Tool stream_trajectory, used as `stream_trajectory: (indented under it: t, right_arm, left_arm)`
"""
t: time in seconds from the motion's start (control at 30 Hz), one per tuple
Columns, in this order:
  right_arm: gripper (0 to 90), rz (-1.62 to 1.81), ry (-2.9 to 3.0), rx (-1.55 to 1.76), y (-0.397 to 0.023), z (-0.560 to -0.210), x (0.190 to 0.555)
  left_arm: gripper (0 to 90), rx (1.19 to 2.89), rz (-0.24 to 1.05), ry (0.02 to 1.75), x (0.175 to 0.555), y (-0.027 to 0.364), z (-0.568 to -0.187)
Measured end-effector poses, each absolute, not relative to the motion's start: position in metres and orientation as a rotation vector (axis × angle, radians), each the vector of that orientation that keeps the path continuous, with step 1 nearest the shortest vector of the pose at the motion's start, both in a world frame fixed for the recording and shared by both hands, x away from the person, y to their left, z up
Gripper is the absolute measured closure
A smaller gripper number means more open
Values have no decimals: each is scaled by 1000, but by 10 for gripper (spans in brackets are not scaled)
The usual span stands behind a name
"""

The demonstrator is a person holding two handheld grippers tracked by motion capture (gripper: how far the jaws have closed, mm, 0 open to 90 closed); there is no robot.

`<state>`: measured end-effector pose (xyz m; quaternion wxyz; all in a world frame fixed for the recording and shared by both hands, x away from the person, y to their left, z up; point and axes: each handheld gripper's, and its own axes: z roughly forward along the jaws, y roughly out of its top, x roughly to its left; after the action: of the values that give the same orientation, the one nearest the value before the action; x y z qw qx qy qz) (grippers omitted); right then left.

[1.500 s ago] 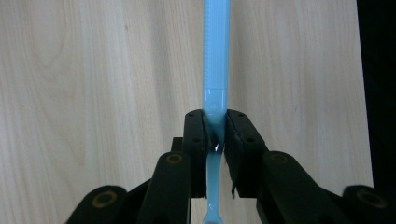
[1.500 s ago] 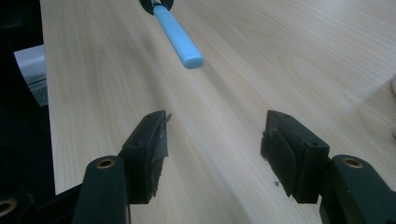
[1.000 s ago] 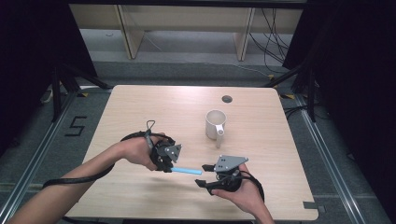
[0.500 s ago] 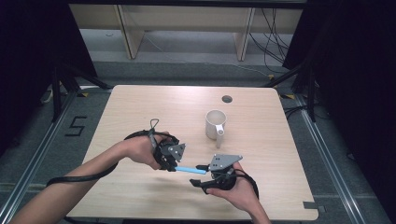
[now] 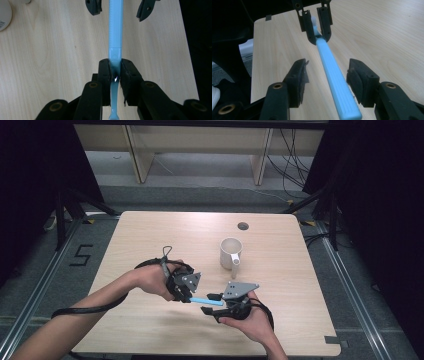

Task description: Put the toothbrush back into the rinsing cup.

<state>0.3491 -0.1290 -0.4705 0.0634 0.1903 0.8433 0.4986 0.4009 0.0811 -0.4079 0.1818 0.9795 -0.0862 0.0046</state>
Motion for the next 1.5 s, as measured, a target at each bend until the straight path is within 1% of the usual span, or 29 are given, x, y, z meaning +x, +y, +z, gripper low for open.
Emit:
stream_trajectory:
  t: [0.33,0.43,0.47,0.63,0.87,0.9,0.93,1.1,1.5]
  right_arm:
    - [600,1514,2548,574,-129,-471,349]
    - [635,1523,2553,617,-128,-472,346]
    - [644,1519,2546,568,-128,-472,348]
    - [681,1522,2546,572,-128,-473,349]
    - [707,1522,2551,568,-128,-472,348]
    - [713,1525,2565,608,-128,-471,347]
    - [724,1533,2554,556,-129,-471,349]
    - [745,1533,2548,561,-130,-470,348]
    - [761,1561,2562,565,-130,-473,348]
  left_arm:
    - [783,2759,18,-271,399,77,-407]
    - [783,2753,12,-272,399,77,-408]
    - [782,2751,10,-273,398,77,-408]
    - [783,2753,16,-288,399,76,-408]
    - [782,2755,10,-290,398,73,-407]
    - [783,2753,13,-298,398,73,-407]
    - [782,2750,13,-296,397,72,-406]
    - [783,2746,19,-317,397,70,-406]
    - [782,2742,21,-335,397,69,-406]
